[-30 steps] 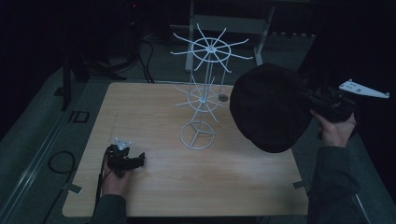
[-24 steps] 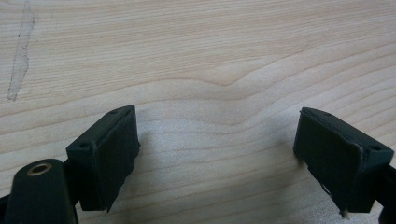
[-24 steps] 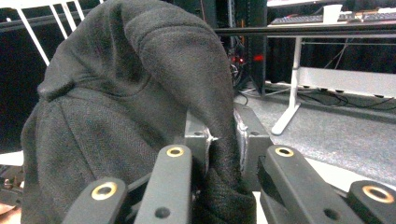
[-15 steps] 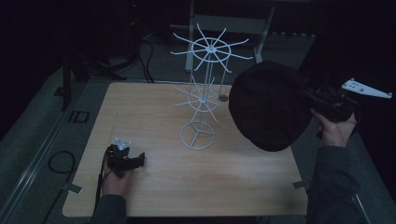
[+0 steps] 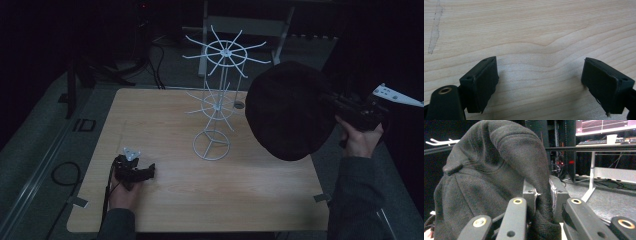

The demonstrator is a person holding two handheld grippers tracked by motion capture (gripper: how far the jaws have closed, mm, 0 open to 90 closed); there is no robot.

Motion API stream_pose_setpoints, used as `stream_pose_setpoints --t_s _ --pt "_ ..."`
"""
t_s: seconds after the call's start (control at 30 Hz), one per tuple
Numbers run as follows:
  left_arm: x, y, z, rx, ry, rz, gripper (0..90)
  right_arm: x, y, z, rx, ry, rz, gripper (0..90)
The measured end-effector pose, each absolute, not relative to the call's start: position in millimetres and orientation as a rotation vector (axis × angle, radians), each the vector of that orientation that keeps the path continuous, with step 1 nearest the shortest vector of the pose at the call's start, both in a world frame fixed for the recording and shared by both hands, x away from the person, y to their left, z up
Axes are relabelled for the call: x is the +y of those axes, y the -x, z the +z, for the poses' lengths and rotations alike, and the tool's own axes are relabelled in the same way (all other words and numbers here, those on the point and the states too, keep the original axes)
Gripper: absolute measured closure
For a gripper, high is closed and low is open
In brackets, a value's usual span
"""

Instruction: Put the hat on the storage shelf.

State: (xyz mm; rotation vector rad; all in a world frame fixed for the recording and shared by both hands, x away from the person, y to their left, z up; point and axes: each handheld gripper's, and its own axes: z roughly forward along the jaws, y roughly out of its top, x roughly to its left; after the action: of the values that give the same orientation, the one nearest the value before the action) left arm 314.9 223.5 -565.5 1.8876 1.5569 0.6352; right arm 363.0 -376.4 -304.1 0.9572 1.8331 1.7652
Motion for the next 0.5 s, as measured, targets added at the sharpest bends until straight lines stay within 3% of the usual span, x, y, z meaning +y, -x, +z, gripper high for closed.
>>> stream_pose_setpoints --t_s 0.5 --pt "223.5 -314.9 -565.5 1.557 -1.887 0.635 14.6 -385.4 -361.4 -306.4 1.764 -0.967 1.858 78.1"
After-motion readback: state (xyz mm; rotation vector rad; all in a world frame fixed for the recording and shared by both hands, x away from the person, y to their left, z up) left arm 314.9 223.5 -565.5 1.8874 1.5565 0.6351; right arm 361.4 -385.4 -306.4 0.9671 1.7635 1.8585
